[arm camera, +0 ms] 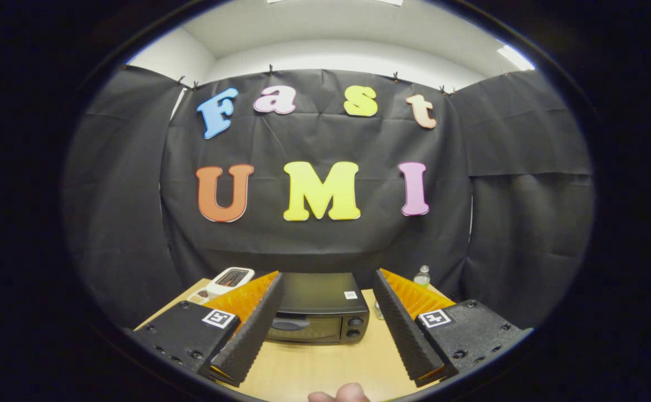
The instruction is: Open the toaster oven, put the food inside, and close the toaster oven door.
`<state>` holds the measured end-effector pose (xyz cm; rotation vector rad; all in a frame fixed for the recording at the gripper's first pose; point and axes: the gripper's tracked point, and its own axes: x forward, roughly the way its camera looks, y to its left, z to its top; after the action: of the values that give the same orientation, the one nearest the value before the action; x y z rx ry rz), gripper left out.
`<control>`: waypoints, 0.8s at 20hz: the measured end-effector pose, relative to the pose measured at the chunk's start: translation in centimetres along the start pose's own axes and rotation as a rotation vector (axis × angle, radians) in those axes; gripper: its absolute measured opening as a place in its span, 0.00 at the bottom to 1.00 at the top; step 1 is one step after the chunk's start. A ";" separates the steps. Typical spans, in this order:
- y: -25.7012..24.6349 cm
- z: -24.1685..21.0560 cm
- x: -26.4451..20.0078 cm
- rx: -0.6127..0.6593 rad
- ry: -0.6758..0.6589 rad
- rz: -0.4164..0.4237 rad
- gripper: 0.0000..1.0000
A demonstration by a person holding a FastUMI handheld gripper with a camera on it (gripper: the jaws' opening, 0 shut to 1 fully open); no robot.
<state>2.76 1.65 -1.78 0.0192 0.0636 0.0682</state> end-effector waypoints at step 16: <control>8.0 -9.4 8.8 0.037 0.249 0.189 1.00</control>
<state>10.40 10.36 -11.55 0.0540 0.3120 0.2581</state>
